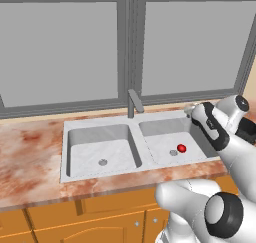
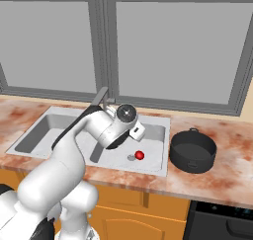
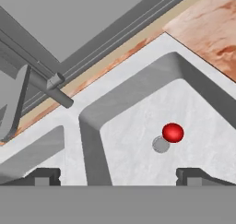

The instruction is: Dump the tomato from the pot into the sink. Then turn on the water and wash the tomato. Then turn off the water and put the tomato back in the pot.

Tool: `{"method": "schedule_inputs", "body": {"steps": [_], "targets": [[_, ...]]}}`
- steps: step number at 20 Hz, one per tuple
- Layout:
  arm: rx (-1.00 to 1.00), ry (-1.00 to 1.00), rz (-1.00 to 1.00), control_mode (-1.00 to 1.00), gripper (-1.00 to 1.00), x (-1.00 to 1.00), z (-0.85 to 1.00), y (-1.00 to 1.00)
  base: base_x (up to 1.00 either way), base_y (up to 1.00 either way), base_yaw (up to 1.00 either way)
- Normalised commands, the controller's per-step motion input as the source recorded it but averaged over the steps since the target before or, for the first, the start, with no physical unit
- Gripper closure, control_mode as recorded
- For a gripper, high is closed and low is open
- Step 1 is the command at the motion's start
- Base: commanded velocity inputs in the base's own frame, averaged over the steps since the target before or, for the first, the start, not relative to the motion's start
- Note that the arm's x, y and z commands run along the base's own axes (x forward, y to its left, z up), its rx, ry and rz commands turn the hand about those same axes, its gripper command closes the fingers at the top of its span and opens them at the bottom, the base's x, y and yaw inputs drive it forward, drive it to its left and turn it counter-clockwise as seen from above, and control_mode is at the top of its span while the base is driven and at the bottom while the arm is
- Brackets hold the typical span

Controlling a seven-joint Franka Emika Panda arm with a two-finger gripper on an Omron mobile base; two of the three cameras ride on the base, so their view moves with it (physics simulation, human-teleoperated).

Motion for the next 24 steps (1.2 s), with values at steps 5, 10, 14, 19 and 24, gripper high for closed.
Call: {"method": "schedule_inputs", "body": {"steps": [5,10,14,19,24], "targets": [[0.00,-0.10,0.06,-1.00,-1.00,0.19,0.10,0.15,0.00,0.00,0.00],[0.00,-0.11,0.09,-1.00,-1.00,0.22,0.18,0.12,0.00,0.00,0.00],[0.00,-0.02,0.07,-1.00,-1.00,0.19,0.14,0.15,0.00,0.00,0.00],[0.00,0.00,0.03,-1.00,-1.00,0.25,0.07,0.13,0.00,0.00,0.00],[0.00,-0.07,0.02,-1.00,-1.00,0.25,0.05,0.13,0.00,0.00,0.00]]}}
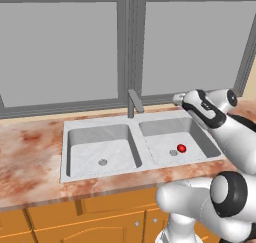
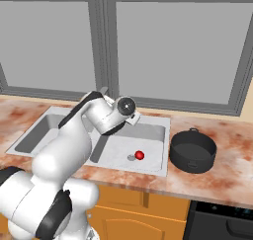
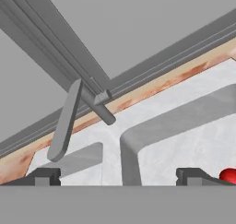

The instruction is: Dump the tomato from the pot into the sink. Then turn on the water and wash the tomato. Then turn off the water and put the tomato back in the pot.

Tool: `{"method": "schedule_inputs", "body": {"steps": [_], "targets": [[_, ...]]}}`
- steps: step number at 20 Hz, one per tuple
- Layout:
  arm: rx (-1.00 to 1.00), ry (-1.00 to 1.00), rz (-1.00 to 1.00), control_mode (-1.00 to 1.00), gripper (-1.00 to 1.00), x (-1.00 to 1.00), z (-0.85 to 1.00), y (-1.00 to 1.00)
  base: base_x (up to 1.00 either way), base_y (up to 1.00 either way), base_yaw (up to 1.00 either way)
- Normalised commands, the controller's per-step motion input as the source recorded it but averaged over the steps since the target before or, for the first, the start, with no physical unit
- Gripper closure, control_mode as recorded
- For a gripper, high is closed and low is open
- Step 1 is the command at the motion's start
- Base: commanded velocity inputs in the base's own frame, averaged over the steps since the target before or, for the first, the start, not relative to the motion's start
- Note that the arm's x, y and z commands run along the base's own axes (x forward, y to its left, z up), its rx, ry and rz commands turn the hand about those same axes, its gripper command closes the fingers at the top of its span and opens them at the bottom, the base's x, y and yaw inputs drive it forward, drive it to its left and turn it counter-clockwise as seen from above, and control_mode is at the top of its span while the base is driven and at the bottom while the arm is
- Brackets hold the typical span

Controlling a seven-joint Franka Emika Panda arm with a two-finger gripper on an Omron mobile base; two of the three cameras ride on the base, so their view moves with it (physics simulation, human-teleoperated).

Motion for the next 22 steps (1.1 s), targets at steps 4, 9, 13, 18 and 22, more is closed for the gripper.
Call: {"method": "schedule_inputs", "body": {"steps": [4,9,13,18,22], "targets": [[0.02,-0.07,0.03,-1.00,-1.00,0.26,0.06,0.16,0.00,0.00,0.00],[0.01,-0.01,0.04,-1.00,-1.00,0.23,0.11,0.13,0.00,0.00,0.00],[0.03,0.00,0.05,-1.00,-1.00,0.21,0.15,0.04,0.00,0.00,0.00],[0.03,0.00,0.05,-1.00,-1.00,0.17,0.02,0.00,0.00,0.00,0.00],[0.02,0.00,0.06,-1.00,-1.00,0.07,0.00,0.03,0.00,0.00,0.00]]}}
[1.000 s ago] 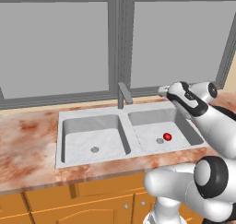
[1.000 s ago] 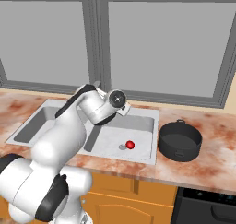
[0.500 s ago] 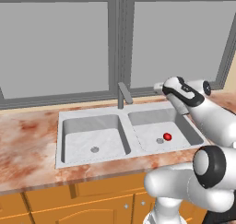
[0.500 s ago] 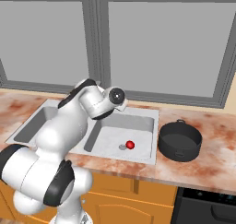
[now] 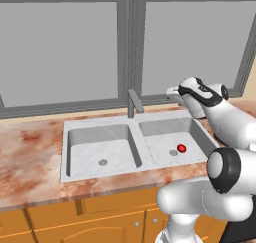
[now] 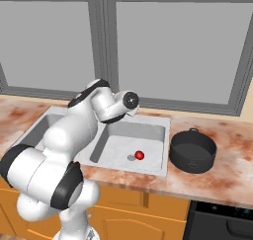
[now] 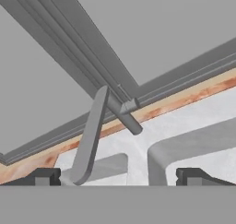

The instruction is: Dump the tomato from the pot into the sink. Then turn on the water and wash the tomato. Then turn off the water and put the tomato back in the pot.

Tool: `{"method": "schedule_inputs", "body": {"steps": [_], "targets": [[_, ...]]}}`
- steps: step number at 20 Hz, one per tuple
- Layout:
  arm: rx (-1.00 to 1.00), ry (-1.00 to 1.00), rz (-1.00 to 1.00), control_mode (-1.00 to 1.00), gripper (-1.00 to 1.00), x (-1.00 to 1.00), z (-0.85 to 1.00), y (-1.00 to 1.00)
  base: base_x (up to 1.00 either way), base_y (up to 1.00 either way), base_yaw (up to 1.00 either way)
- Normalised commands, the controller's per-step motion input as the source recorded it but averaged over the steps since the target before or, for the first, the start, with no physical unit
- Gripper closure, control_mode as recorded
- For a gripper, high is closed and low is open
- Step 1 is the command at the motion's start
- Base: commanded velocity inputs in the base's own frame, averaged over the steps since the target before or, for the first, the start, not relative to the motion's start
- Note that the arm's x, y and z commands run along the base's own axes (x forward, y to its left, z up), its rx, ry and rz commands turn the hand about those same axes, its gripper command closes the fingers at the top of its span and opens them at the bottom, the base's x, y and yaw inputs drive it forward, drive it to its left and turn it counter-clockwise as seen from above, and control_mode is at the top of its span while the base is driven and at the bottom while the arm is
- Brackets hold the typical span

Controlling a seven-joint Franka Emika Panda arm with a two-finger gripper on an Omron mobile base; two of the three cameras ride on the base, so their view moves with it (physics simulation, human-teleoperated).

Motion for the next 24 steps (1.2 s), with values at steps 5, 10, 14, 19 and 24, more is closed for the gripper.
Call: {"method": "schedule_inputs", "body": {"steps": [5,10,14,19,24], "targets": [[0.04,0.00,0.06,-1.00,-1.00,0.04,0.00,0.10,0.00,0.00,0.00],[0.01,0.00,0.02,-1.00,-1.00,0.09,0.00,0.19,0.00,0.00,0.00],[0.00,0.00,0.00,-1.00,-1.00,0.10,0.00,0.21,0.00,0.00,0.00],[0.00,-0.01,0.01,-1.00,-1.00,0.14,0.00,0.18,0.00,0.00,0.00],[0.00,0.00,0.03,-1.00,-1.00,0.14,0.00,0.17,0.00,0.00,0.00]]}}
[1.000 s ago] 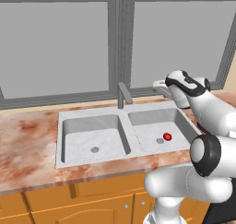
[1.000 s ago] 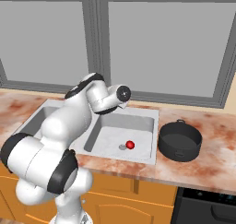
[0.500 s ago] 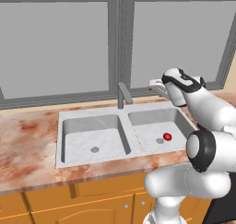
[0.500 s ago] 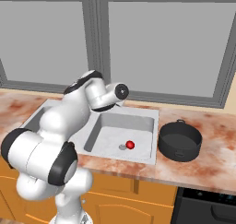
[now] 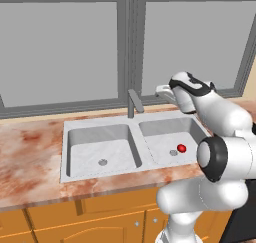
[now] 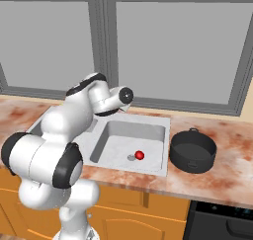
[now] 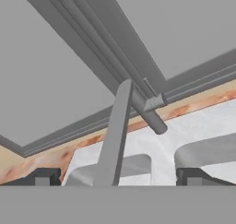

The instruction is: Dump the tomato from the pot into the sink. Then turn on the water and wash the tomato. Then turn off the water and put the tomato back in the pot.

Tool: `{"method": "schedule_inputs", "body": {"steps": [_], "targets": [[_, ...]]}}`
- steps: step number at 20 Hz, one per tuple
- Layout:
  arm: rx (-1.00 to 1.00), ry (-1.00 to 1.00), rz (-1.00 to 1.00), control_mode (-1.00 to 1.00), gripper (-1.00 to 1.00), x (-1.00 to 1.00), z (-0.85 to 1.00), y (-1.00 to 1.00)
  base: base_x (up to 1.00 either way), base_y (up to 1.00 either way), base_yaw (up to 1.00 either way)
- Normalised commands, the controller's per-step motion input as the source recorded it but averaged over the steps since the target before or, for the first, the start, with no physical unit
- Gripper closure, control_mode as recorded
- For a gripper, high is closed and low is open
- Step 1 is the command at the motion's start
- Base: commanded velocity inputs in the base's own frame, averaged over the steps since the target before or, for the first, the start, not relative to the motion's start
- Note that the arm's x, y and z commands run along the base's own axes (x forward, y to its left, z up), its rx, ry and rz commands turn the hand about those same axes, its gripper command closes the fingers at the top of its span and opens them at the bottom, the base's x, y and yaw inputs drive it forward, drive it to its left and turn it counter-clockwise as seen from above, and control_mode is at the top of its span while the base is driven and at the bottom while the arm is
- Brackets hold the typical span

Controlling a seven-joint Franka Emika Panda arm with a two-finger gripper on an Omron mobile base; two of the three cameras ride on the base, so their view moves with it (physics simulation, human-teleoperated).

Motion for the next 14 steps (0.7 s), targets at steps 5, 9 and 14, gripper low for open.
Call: {"method": "schedule_inputs", "body": {"steps": [5,9,14], "targets": [[0.00,0.00,0.03,-1.00,-1.00,0.18,-0.07,0.03,0.00,0.00,0.00],[0.00,0.00,0.02,-1.00,-1.00,0.21,-0.10,0.00,0.00,0.00,0.00],[0.00,0.00,0.04,-1.00,-1.00,0.19,-0.19,0.06,0.00,0.00,0.00]]}}
